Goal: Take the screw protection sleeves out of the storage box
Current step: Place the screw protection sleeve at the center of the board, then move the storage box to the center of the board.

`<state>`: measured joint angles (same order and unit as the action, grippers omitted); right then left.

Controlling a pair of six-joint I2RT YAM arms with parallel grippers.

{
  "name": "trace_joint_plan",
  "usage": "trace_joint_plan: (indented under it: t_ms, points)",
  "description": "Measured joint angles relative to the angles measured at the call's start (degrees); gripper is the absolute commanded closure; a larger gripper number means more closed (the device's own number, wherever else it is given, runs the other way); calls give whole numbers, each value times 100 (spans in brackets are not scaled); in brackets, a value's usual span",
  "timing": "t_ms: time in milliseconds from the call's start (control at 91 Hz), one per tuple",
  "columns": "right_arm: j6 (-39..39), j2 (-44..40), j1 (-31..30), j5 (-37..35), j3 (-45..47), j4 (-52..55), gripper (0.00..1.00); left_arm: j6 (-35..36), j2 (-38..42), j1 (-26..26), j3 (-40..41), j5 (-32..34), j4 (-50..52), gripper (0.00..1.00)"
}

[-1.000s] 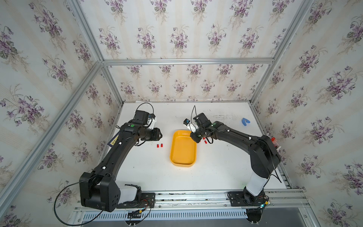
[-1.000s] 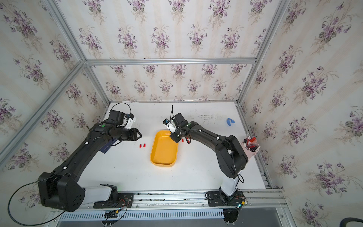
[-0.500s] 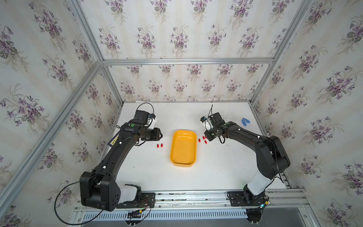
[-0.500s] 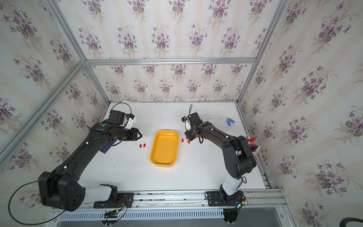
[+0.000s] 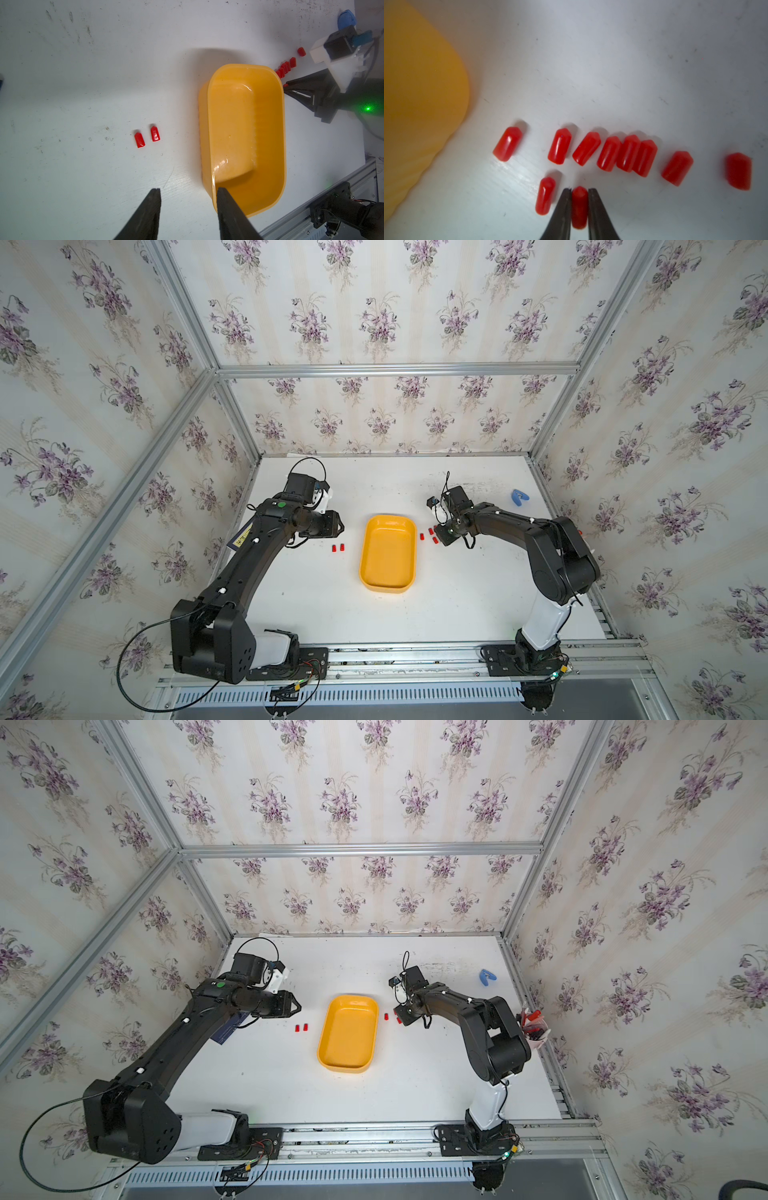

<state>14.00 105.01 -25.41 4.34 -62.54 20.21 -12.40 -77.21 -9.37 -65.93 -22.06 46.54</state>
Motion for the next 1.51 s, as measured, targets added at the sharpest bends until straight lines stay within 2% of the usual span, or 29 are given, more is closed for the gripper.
trace_joint_plan:
  t_ms: [582,1033,1253,1506]
  points:
    - [7,105,70,68,39,-245,73,0,-13,0,20,0,-2,51]
    - [-50,-452,94,-33,79,-39,71,-55,-2,-26,66,-116,-24,50]
    - [-247,-1126,98,-61,50,179,69,-199,-125,-393,144,-140,-90,50]
    - [-785,-1648,98,177,-164,319,68,-391,-815,-1093,2,205,-85,49]
